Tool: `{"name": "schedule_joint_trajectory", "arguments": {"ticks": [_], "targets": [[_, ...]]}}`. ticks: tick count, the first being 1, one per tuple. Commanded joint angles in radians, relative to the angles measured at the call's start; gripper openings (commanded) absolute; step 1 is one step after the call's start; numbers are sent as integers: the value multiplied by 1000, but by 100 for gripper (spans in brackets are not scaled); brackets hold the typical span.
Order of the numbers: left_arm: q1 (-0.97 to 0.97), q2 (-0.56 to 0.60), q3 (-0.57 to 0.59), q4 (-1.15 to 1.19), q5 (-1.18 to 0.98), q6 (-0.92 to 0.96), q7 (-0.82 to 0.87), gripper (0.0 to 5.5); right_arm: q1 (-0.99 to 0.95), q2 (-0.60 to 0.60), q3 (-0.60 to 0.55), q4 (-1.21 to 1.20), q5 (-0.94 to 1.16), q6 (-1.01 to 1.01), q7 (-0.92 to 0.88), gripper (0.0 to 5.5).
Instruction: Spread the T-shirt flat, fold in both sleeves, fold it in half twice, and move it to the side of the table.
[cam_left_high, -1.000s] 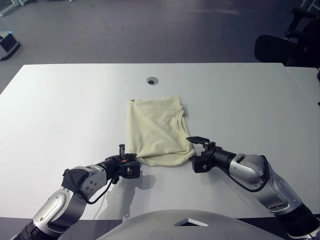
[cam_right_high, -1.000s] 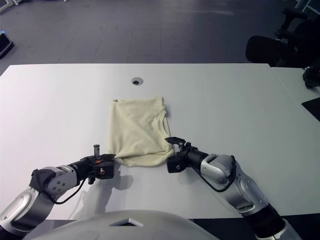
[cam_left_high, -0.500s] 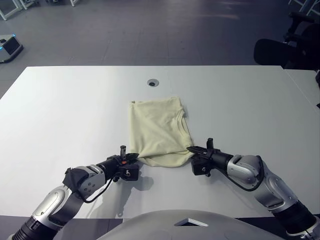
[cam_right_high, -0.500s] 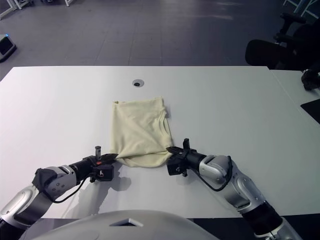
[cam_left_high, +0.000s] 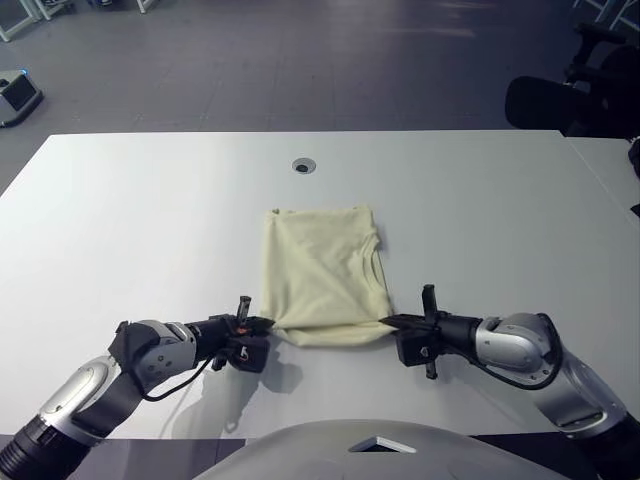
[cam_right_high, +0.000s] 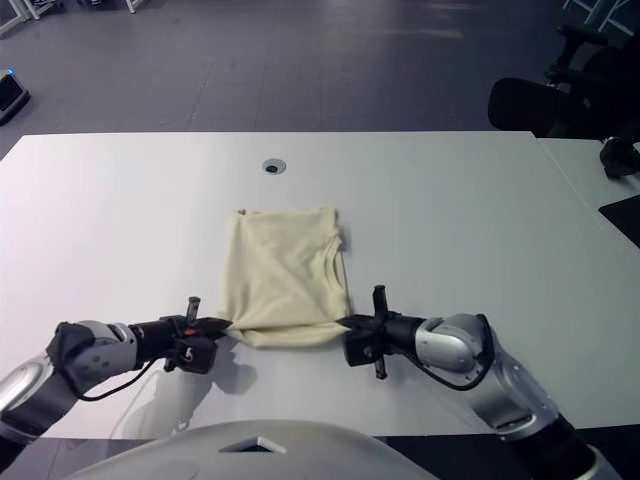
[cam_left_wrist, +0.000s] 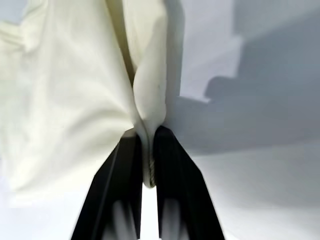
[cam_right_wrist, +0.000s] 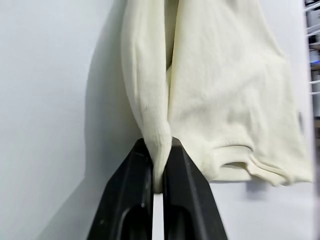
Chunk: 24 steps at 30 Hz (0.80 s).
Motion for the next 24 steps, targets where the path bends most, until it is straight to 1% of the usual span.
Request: {"name": "schedule_joint_trajectory", "arguments": {"ticks": [1,5,7,11,13,15,19,22,24], "targets": [[94,109,-53,-27,-153,97,-229,15,81,-121,-47,-79,169,143,161,3],[68,137,-25,-42,-313,146,-323,15,70,-160,-91,-153,339,301,238,3],[41,148,-5,-37,-401,178,-379,15,29,-165,-115,-172,433,384,266,3],[-66,155,77,3,-621,274,-503,15,-80,-170,-166,-168,623,542,303,3],[-167,141,102,-8,-728,390,-539,15,-162,-156,-195,-161,730,628,307,3],[-292,124,114,-21,-858,546,-567,15,-254,-141,-218,-140,852,721,317,3],[-547,67,89,61,-1000,794,-620,15,-407,-116,-202,-28,983,838,343,3],[-673,23,44,174,-1003,889,-670,15,-520,-82,-166,94,1018,896,366,3],[-728,-2,17,247,-979,915,-699,15,-597,-57,-133,188,1023,924,392,3]]}}
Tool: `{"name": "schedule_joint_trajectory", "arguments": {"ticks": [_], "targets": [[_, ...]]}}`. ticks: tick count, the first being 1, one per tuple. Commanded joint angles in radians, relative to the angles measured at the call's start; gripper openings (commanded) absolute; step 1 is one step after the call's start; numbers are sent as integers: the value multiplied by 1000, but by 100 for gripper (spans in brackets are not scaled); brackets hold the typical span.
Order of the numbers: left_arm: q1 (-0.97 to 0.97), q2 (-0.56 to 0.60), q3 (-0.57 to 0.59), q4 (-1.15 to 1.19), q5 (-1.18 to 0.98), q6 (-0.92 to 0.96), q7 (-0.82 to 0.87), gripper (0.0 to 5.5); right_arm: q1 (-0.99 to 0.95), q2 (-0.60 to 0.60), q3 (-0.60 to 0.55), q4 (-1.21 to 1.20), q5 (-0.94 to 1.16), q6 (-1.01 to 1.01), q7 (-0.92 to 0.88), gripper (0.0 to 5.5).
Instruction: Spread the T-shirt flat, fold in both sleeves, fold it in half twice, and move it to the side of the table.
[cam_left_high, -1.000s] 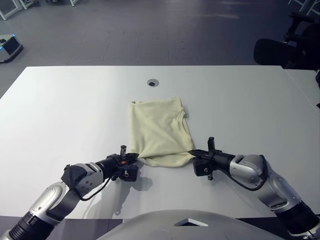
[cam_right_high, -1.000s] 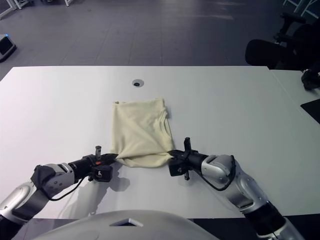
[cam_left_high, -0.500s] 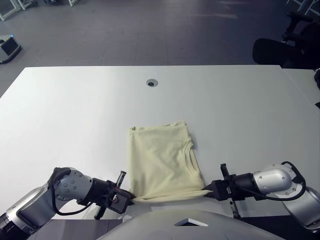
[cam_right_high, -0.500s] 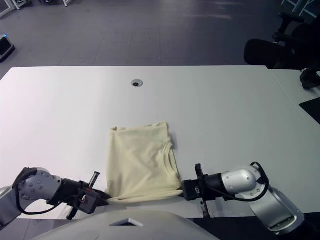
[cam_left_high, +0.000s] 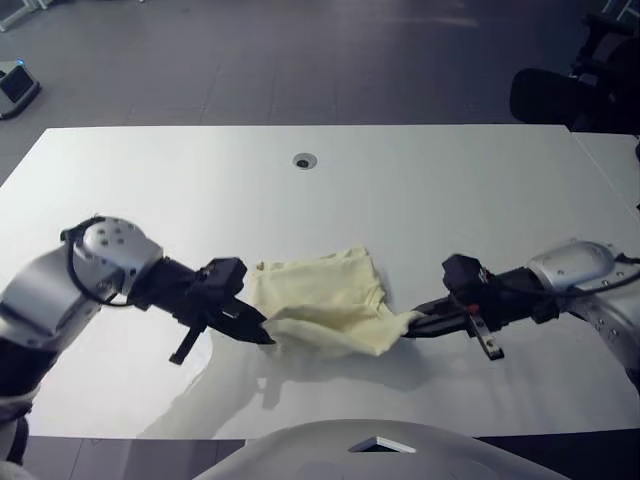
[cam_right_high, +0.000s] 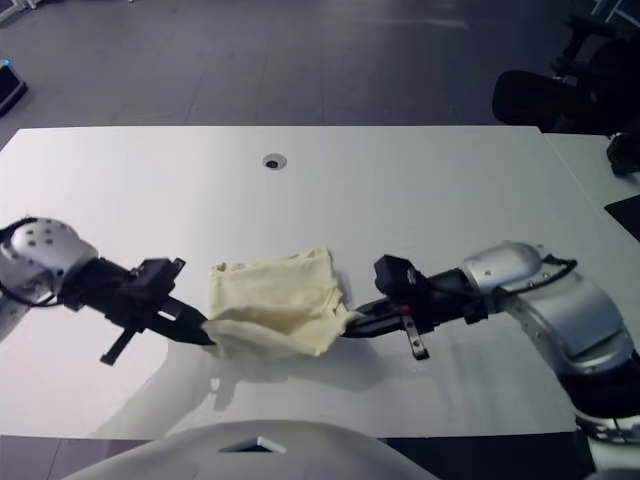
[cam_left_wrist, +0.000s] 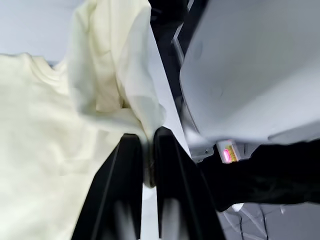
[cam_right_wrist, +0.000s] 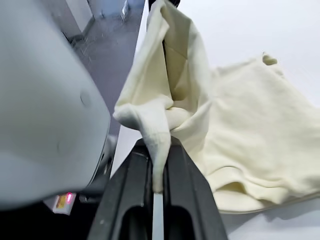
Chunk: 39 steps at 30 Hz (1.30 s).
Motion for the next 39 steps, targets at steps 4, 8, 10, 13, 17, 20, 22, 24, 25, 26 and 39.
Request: {"name": "schedule_joint_trajectory", "arguments": {"ticks": [4,8,10,13,17,20,22,24,25,26,39], "targets": [[-162,-49,-114,239,99,20,-93,15,-262,96,109,332,-20,68,73,3],[-226,-43,-207,344,117,-46,-98,15,-344,140,189,513,-119,9,116,3],[-266,-50,-244,387,114,-68,-98,15,-373,167,217,583,-157,-17,132,3],[-314,-62,-284,446,112,-95,-98,15,-414,211,249,680,-211,-57,152,3],[-364,-90,-333,533,128,-141,-98,15,-470,280,263,812,-270,-101,159,3],[-390,-104,-354,583,132,-162,-98,15,-513,321,252,890,-298,-122,164,3],[-404,-115,-362,628,150,-180,-98,15,-539,347,247,944,-319,-142,165,3],[-416,-130,-377,684,183,-213,-99,15,-552,368,247,995,-342,-166,162,3],[-419,-138,-386,714,204,-235,-98,15,-555,379,248,1022,-355,-180,160,3],[-420,-147,-394,743,228,-257,-98,15,-557,391,248,1048,-368,-193,155,3],[-439,-374,-131,994,468,-477,211,177,-505,523,24,1207,-462,-433,-268,127]]}}
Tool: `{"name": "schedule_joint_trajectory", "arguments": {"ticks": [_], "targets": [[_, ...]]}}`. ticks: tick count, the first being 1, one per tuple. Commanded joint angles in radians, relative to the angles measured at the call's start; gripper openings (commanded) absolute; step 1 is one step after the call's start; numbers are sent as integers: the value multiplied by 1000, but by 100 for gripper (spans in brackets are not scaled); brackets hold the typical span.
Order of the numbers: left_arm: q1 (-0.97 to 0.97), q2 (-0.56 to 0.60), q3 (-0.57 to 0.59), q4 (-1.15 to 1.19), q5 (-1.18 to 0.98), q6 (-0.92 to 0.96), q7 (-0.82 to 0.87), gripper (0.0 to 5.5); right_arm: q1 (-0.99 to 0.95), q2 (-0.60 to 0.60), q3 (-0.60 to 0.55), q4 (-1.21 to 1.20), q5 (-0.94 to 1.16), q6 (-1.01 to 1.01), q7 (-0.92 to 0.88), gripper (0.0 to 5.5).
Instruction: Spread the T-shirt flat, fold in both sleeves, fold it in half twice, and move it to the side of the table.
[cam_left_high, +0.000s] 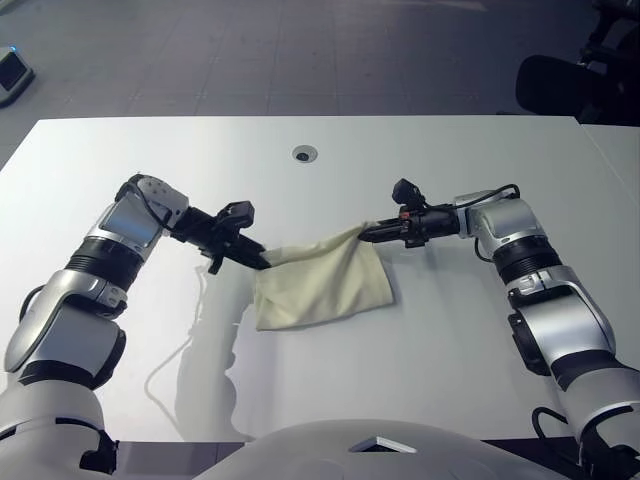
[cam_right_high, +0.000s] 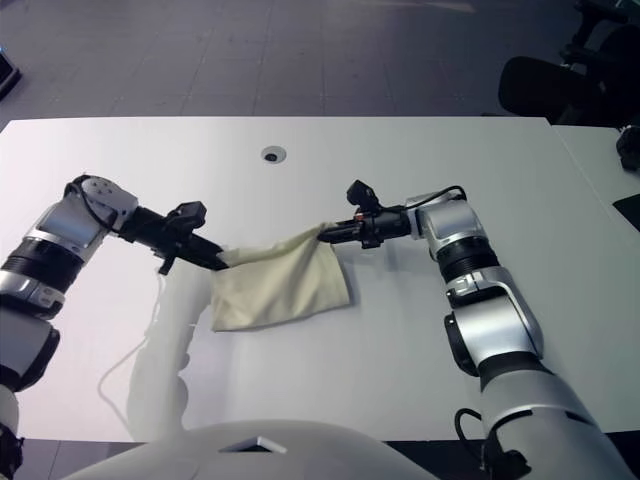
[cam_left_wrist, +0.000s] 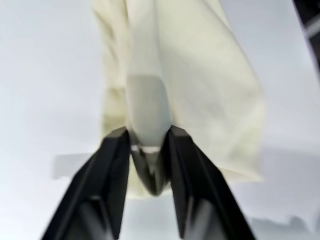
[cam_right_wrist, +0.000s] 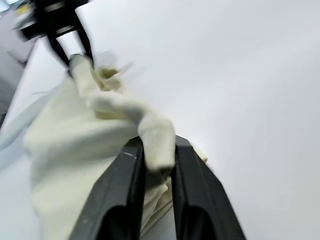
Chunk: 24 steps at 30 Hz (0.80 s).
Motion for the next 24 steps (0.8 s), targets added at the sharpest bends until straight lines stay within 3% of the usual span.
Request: {"name": "schedule_joint_trajectory", "arguments": {"ticks": [1,7,12,15,20,24], "targets": [[-32,-11,135,5,36,-36,149,194,42,7,-93,-79,-3,-56,-131,143],[167,24,257,-418,28,32,298,298,144,30,-67,-393,-29,-98,-180,243],[348,-10,200,-665,59,69,348,373,190,51,31,-367,-138,-299,-167,316],[410,-26,166,-691,108,50,381,426,199,49,57,-268,-194,-411,-168,367],[418,-36,100,-515,331,-122,514,514,216,17,105,-70,-329,-608,-220,451],[446,-6,82,-452,379,-215,500,540,236,-18,127,34,-387,-712,-252,509]]}}
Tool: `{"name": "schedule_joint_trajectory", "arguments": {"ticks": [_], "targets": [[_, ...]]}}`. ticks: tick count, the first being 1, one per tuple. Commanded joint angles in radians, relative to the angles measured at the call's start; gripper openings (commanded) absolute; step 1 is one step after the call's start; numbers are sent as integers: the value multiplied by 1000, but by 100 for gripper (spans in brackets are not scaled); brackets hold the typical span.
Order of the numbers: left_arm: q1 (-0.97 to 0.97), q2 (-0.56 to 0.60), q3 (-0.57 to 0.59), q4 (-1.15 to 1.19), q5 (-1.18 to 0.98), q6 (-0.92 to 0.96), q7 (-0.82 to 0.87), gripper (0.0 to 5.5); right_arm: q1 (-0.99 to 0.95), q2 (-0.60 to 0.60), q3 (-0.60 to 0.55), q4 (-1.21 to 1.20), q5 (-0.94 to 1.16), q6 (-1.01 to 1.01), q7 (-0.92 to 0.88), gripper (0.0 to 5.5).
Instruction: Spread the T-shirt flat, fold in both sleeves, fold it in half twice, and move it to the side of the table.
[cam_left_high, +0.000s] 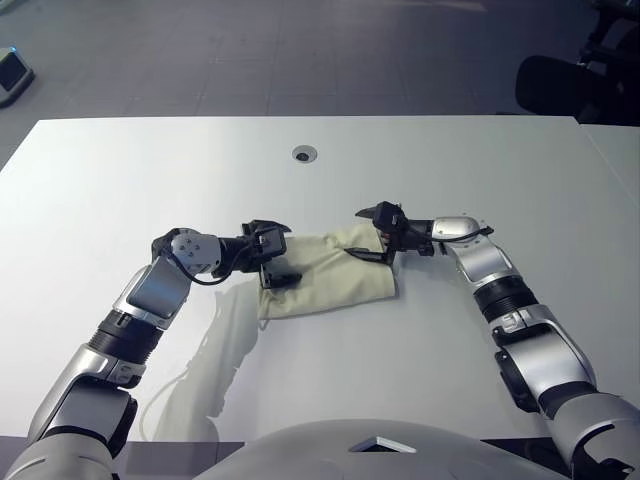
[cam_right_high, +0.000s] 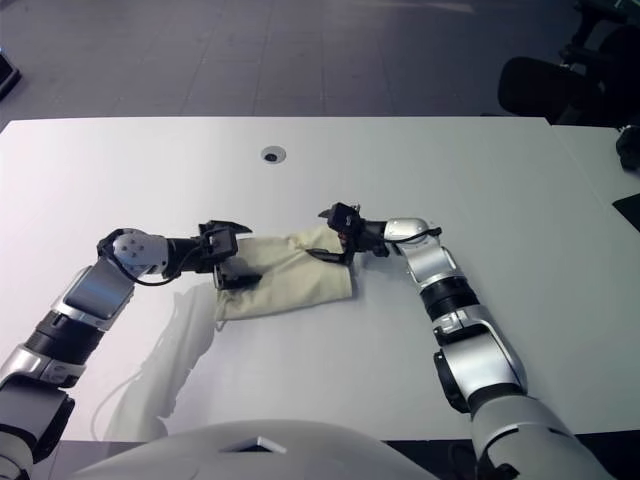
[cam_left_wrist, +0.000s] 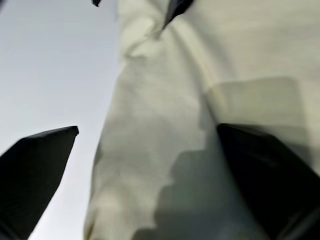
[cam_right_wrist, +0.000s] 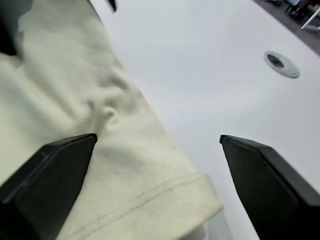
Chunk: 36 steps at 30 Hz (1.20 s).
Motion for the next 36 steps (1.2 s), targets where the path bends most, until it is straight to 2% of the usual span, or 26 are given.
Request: {"name": "schedule_joint_trajectory", "arguments": {"ticks": [1,2,6,11,14,18,24,26,30,33,36], "targets": [[45,41,-34,83,82,-50,-22,540,47,-61,35,122,-104,-54,-29,524],[39,41,-32,100,91,-66,-16,540,55,-69,35,127,-105,-65,-30,539],[-15,9,-18,154,95,-87,8,540,136,-122,31,5,-78,-59,4,539],[-191,-62,-63,343,162,-195,23,540,382,-294,61,-538,20,125,168,539],[-314,-126,-103,478,210,-304,33,540,444,-332,91,-774,62,245,201,539],[-471,-163,-106,638,251,-459,37,540,392,-299,69,-887,84,355,160,539],[-567,-128,53,644,101,-435,-58,540,240,-241,-76,-987,217,569,85,539],[-567,-100,92,608,79,-404,-67,540,195,-183,-129,-1004,273,652,10,539],[-550,-76,174,574,71,-321,24,540,156,16,-181,-900,374,765,-154,539],[-494,-93,212,512,51,-250,69,540,166,102,-155,-779,382,733,-176,539],[-452,-100,240,464,44,-196,113,540,176,135,-83,-678,326,642,-159,539]]}}
